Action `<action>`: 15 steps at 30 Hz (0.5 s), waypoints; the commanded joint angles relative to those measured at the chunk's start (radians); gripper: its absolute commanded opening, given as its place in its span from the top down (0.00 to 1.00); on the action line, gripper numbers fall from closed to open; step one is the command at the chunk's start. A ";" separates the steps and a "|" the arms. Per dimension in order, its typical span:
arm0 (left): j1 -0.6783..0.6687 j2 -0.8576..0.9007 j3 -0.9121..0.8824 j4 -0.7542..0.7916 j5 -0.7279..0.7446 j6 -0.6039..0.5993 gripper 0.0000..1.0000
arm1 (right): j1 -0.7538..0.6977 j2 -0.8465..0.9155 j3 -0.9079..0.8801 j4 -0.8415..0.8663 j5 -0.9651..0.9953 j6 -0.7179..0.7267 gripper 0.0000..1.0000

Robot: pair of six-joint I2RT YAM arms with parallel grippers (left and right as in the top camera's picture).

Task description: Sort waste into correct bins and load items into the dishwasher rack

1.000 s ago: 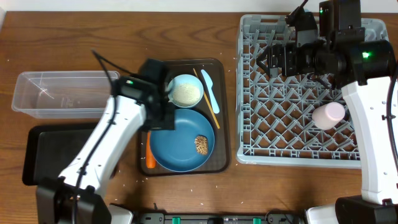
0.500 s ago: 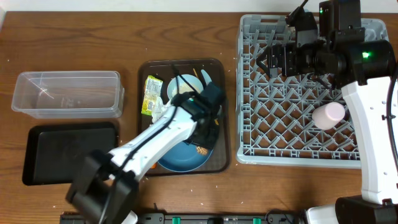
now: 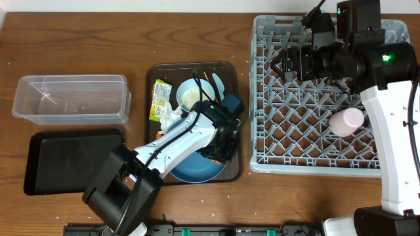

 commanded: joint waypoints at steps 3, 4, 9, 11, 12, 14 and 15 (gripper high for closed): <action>-0.002 -0.011 0.005 -0.034 0.036 0.018 0.87 | 0.005 0.000 0.000 0.000 0.004 -0.005 0.05; -0.002 -0.023 0.011 -0.043 0.024 0.020 0.87 | 0.005 0.000 0.000 0.000 0.004 -0.005 0.05; -0.002 -0.116 0.032 -0.057 0.000 0.020 0.86 | 0.006 0.000 0.000 0.000 0.004 -0.005 0.05; -0.004 -0.139 0.032 -0.057 0.000 0.020 0.78 | 0.005 0.000 0.000 0.001 0.004 -0.005 0.05; -0.005 -0.140 0.030 -0.058 0.001 0.020 0.75 | 0.006 0.000 0.000 0.002 0.004 -0.005 0.05; -0.013 -0.134 0.017 -0.048 0.004 0.020 0.74 | 0.006 0.000 0.000 0.005 0.004 -0.005 0.04; -0.019 -0.129 0.008 -0.040 0.009 0.020 0.74 | 0.006 0.000 0.000 0.006 0.004 -0.005 0.04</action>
